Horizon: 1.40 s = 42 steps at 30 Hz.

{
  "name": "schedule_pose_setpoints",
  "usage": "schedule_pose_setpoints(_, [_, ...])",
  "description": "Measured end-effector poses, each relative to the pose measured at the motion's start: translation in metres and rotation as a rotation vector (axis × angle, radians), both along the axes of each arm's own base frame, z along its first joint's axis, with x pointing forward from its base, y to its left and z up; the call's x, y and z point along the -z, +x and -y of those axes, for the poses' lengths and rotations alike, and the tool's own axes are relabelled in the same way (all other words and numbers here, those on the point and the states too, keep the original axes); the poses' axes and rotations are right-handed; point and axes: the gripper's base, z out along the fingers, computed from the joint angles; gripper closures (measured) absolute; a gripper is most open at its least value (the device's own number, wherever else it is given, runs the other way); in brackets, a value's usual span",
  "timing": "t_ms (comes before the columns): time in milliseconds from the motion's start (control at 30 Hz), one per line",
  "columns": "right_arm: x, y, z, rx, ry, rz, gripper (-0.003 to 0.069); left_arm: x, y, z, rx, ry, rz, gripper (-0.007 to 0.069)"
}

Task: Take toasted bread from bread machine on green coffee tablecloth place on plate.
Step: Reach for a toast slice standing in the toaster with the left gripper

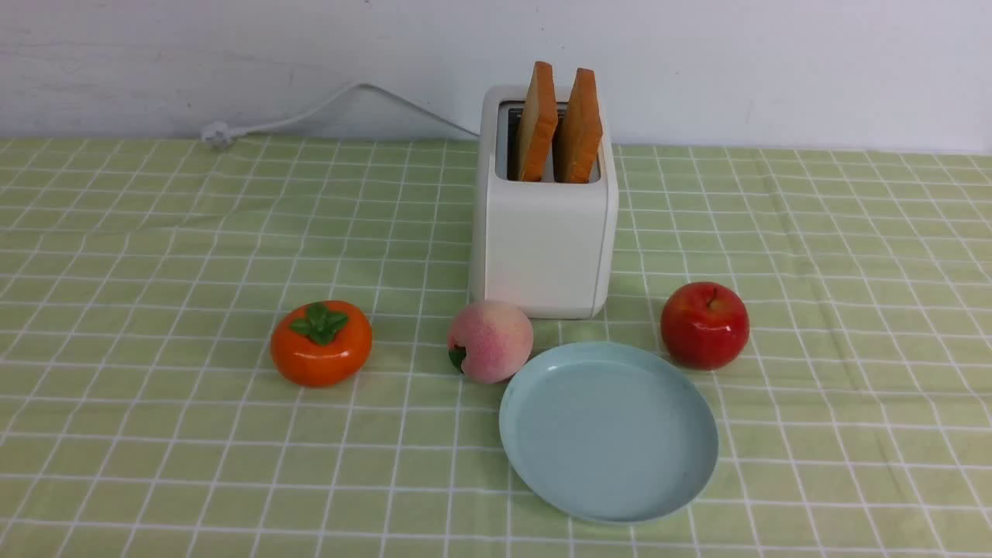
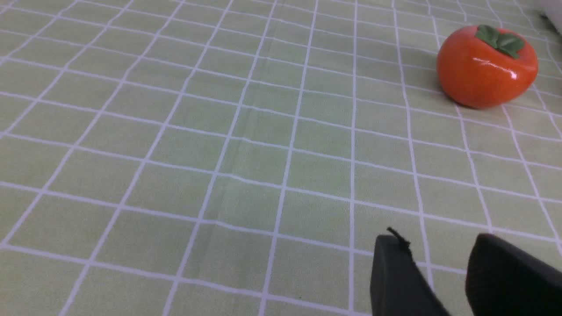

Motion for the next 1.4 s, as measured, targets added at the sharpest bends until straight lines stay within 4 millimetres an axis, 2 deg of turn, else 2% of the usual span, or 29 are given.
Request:
schedule_pose_setpoints(1167, [0.000,0.000,0.000,0.000,0.000,0.000,0.0680,-0.003,0.001,0.000,0.000,0.011,0.036,0.0386])
schedule_pose_setpoints(1233, [0.000,0.000,0.000,0.000,0.000,0.000,0.0680,-0.005,0.001,0.000,0.000,0.001,0.054,0.0386])
schedule_pose_setpoints(1400, [0.000,0.000,0.000,0.000,0.000,0.000,0.0680,-0.017,0.004,0.003,-0.014,-0.196,0.194,0.0386])
